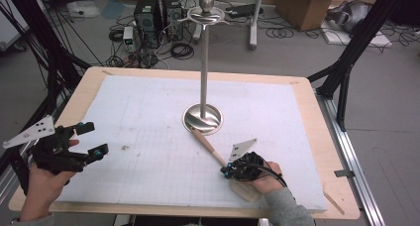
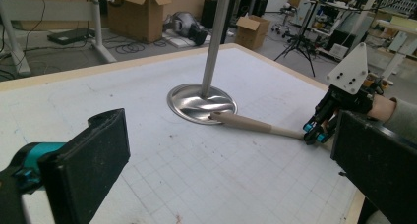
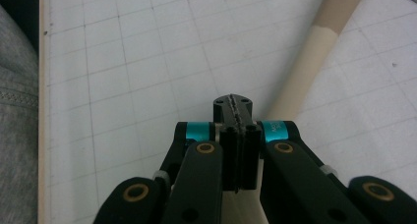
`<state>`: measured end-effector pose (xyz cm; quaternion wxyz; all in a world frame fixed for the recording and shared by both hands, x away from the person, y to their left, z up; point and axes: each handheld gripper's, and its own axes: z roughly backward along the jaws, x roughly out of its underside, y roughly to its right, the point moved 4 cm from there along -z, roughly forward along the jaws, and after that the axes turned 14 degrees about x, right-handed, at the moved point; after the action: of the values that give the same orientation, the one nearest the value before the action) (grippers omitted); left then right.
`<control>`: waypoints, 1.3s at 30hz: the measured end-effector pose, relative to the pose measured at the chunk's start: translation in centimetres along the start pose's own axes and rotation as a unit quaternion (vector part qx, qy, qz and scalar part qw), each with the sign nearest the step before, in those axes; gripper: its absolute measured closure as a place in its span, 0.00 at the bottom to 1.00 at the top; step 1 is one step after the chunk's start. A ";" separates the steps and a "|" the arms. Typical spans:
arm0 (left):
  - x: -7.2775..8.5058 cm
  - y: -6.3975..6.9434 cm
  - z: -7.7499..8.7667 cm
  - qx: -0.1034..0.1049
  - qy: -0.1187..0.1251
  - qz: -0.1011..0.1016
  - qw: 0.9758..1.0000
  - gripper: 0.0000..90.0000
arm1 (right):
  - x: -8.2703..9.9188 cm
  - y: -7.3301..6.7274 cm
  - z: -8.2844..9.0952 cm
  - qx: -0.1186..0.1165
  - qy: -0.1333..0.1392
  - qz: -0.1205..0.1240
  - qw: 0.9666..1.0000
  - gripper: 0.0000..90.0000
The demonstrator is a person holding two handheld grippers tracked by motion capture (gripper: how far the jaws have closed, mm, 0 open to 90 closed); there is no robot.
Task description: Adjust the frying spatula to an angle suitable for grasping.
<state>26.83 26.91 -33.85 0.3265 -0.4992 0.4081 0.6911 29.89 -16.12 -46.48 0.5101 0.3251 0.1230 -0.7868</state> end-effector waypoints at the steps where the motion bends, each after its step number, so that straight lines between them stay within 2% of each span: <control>1: 0.0 0.0 0.0 0.001 -0.001 -0.001 1.000 0.02 | 0.0 0.0 0.0 -0.001 0.000 0.000 1.000 1.00; 9: 0.0 0.0 -0.1 0.000 -0.001 0.000 1.000 0.02 | -0.2 -0.1 0.1 0.001 -0.006 0.007 1.000 1.00; 12: 0.0 0.0 -0.2 0.000 -0.002 -0.001 1.000 0.02 | -0.5 -0.2 0.4 0.001 0.014 0.009 1.000 1.00; 17: -0.1 0.0 -0.1 0.000 -0.001 -0.002 1.000 0.02 | -1.2 -0.1 1.1 0.028 0.028 0.003 0.999 1.00; 23: -0.2 0.0 0.2 -0.003 0.006 -0.004 1.000 0.02 | -2.4 0.3 2.3 0.080 0.048 -0.038 0.995 1.00; 27: -0.4 0.0 0.4 -0.003 0.009 -0.006 1.000 0.02 | -2.9 0.5 3.3 0.098 0.067 -0.072 0.990 1.00; 28: -0.4 0.0 0.4 -0.003 0.010 -0.005 1.000 0.02 | -3.0 0.5 3.6 0.102 0.073 -0.074 0.989 0.99; 30: -0.5 0.0 0.5 -0.003 0.011 -0.007 1.000 0.02 | -3.3 0.6 4.2 0.120 0.083 -0.085 0.986 0.92; 31: -0.5 0.1 0.5 -0.003 0.012 -0.008 1.000 0.02 | -3.4 0.6 4.5 0.121 0.090 -0.092 0.984 0.87; 39: -0.8 0.2 0.7 0.001 0.016 -0.011 1.000 0.02 | -4.2 0.5 5.5 0.147 0.110 -0.116 0.976 0.44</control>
<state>26.65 27.39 -32.95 0.3280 -0.5143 0.4082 0.6792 29.28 -16.21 -39.59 0.3453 0.4644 0.0984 -0.8096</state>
